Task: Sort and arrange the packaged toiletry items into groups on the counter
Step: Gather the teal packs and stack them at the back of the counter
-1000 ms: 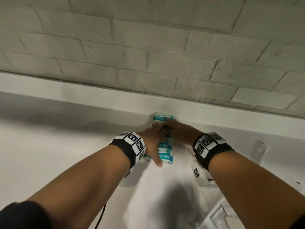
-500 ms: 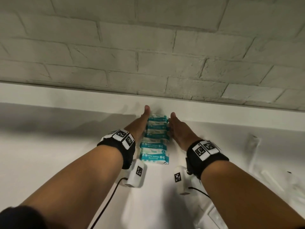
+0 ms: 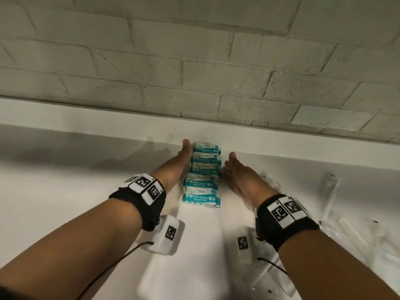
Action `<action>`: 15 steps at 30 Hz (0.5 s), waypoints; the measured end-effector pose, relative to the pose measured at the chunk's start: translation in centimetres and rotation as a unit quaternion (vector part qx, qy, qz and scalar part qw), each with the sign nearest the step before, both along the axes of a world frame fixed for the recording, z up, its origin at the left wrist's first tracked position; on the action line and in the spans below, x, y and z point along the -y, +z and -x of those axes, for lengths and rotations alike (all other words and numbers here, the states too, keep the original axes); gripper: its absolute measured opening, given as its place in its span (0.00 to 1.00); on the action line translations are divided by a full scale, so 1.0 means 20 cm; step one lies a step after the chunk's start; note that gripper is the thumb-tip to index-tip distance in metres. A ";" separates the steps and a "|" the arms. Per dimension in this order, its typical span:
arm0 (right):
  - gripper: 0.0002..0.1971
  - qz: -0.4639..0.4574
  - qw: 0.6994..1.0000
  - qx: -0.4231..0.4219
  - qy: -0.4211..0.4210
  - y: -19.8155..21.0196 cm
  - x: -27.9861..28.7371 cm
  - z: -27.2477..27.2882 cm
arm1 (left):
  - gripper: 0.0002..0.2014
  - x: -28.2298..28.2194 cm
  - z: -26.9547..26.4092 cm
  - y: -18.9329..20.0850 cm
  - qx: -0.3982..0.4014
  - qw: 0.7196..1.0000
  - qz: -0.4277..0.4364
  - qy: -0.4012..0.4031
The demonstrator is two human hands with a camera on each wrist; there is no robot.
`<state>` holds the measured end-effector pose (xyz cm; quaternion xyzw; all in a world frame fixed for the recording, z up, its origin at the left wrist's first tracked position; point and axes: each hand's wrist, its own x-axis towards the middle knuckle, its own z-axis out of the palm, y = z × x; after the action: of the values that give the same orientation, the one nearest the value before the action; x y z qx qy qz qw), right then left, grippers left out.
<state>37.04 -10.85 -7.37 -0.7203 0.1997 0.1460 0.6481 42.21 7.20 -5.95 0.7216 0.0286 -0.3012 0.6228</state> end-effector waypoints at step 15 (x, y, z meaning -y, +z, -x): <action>0.14 -0.004 0.989 0.059 0.137 0.06 -0.08 0.20 | 0.39 0.01 0.13 -0.06 -0.003 0.997 0.081 -0.001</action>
<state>33.04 -9.22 -6.10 -0.7457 0.0603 0.1917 0.6353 39.62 7.00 -7.12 0.6678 0.0052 -0.3058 0.6786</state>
